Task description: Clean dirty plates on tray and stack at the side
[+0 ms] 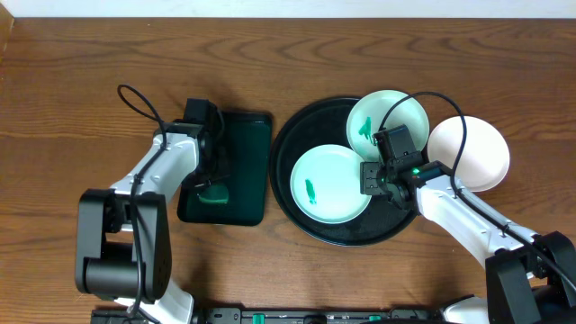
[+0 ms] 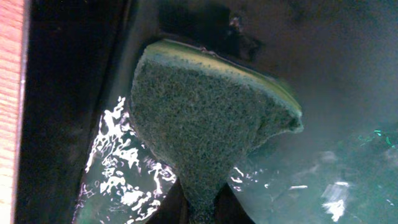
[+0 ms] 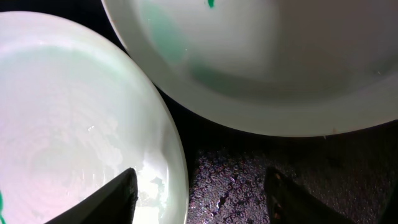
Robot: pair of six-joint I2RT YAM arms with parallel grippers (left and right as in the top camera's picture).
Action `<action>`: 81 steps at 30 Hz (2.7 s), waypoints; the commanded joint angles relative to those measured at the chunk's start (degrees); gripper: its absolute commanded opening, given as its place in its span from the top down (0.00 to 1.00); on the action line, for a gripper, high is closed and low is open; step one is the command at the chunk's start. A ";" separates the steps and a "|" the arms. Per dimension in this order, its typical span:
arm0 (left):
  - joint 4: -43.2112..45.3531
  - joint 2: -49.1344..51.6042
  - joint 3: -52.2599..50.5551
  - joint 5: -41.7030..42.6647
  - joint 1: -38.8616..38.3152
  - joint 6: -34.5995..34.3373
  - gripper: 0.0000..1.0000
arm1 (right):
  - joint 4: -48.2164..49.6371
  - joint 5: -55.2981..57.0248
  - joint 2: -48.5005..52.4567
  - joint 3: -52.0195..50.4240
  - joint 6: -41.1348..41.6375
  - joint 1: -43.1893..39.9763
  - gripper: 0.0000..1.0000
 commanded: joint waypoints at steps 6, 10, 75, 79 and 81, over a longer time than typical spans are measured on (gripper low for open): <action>0.07 -13.42 -0.46 -0.11 -0.13 3.98 0.93 | 0.00 -0.74 -1.09 -0.22 0.11 0.28 0.34; -0.15 -18.62 -0.46 -0.09 -0.13 4.15 0.93 | -0.04 -0.74 -1.09 -0.22 0.11 0.26 0.34; -2.60 -21.55 -0.48 -0.11 -0.13 6.71 0.93 | -3.06 -1.29 -0.98 -1.11 4.87 0.28 0.99; -2.51 -21.55 -0.48 -0.11 -0.13 6.71 0.93 | -3.04 -2.01 -0.98 -1.14 4.85 0.26 0.94; -2.47 -21.55 -0.48 -0.11 -0.13 6.71 0.93 | -2.97 -1.95 -0.98 -1.11 4.83 0.26 0.87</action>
